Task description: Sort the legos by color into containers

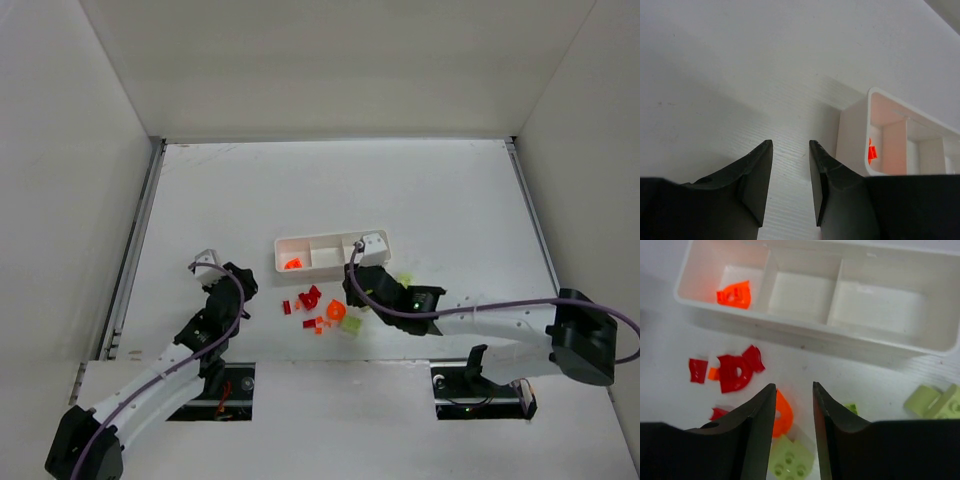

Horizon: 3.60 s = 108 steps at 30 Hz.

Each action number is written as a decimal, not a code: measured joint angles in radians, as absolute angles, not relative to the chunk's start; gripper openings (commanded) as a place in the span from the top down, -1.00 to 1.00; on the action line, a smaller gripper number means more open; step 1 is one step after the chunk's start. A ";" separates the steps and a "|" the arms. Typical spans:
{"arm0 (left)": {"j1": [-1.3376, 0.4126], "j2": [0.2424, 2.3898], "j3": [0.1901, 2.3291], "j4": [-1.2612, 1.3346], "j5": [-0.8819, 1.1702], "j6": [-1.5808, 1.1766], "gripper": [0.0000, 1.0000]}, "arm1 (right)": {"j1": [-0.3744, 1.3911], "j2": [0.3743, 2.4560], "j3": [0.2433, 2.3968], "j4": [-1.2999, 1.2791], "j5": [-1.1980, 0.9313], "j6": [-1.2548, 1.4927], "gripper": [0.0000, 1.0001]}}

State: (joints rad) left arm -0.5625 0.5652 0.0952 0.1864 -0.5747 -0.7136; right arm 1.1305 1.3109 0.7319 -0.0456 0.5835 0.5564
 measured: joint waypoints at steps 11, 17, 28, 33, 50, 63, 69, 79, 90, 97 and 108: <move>-0.568 0.583 0.095 0.190 -0.572 -0.710 0.30 | 1.238 1.319 0.674 -0.131 0.537 0.554 -0.18; -0.570 0.573 0.095 0.191 -0.569 -0.711 0.28 | 1.218 1.471 0.745 -0.071 0.474 0.498 -0.18; -0.576 0.579 0.095 0.197 -0.564 -0.711 0.26 | 1.197 1.669 0.886 0.070 0.391 0.462 0.17; -0.575 0.576 0.095 0.198 -0.559 -0.711 0.25 | 1.198 1.702 0.897 0.081 0.373 0.459 0.14; -0.574 0.593 0.095 0.210 -0.558 -0.711 0.25 | 1.198 1.728 0.929 0.080 0.366 0.461 0.63; -0.587 0.451 0.107 0.189 -0.552 -0.666 0.21 | 1.187 1.684 0.920 0.086 0.407 0.459 -0.09; -0.535 0.481 0.128 0.187 -0.550 -0.643 0.16 | 1.137 1.703 0.917 0.088 0.444 0.468 0.09; -0.489 0.446 0.115 0.203 -0.501 -0.625 0.07 | 1.127 1.765 0.917 0.087 0.464 0.491 0.14; -0.452 0.489 0.112 0.205 -0.470 -0.625 0.06 | 1.127 1.770 0.914 0.087 0.448 0.512 0.66; -0.445 0.495 0.112 0.207 -0.459 -0.626 0.06 | 1.158 1.577 0.870 0.044 0.449 0.512 0.65; -0.443 0.526 0.112 0.221 -0.434 -0.630 0.07 | 1.024 1.489 0.872 0.084 0.445 0.464 0.63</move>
State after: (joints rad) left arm -0.4431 0.5262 0.1123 0.2207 -0.4335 -0.6300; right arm 1.0237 1.4895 0.8722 0.0845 0.4450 0.4641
